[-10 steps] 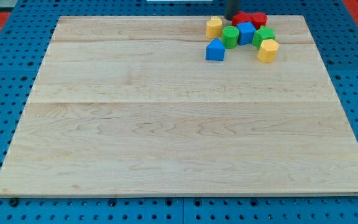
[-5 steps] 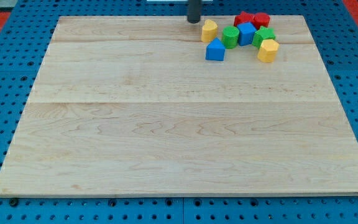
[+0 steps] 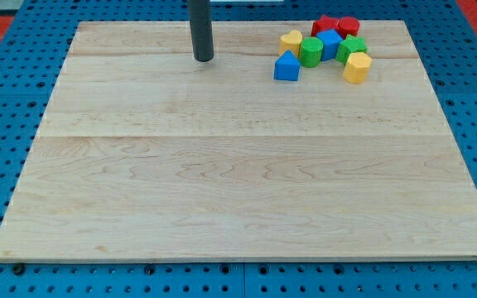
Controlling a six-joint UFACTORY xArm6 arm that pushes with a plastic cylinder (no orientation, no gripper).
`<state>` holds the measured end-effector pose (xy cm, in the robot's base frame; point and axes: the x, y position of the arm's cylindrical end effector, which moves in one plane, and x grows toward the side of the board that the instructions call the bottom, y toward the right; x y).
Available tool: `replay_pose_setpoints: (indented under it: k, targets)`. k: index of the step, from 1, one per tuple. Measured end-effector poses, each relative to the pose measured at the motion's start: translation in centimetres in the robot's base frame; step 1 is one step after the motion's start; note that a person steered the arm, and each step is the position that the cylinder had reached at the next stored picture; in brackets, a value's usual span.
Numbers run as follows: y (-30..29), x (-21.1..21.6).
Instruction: Adjust the heart on the top left side of the green circle
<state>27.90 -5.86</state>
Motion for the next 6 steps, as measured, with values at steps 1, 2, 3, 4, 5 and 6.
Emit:
replay_pose_setpoints:
  k: [1, 2, 3, 4, 5, 6]
  targets:
    - [0.0, 0.0]
    - [0.0, 0.4]
    - [1.8, 0.9]
    - [4.0, 4.8]
    - [5.8, 9.6]
    - [16.0, 13.5]
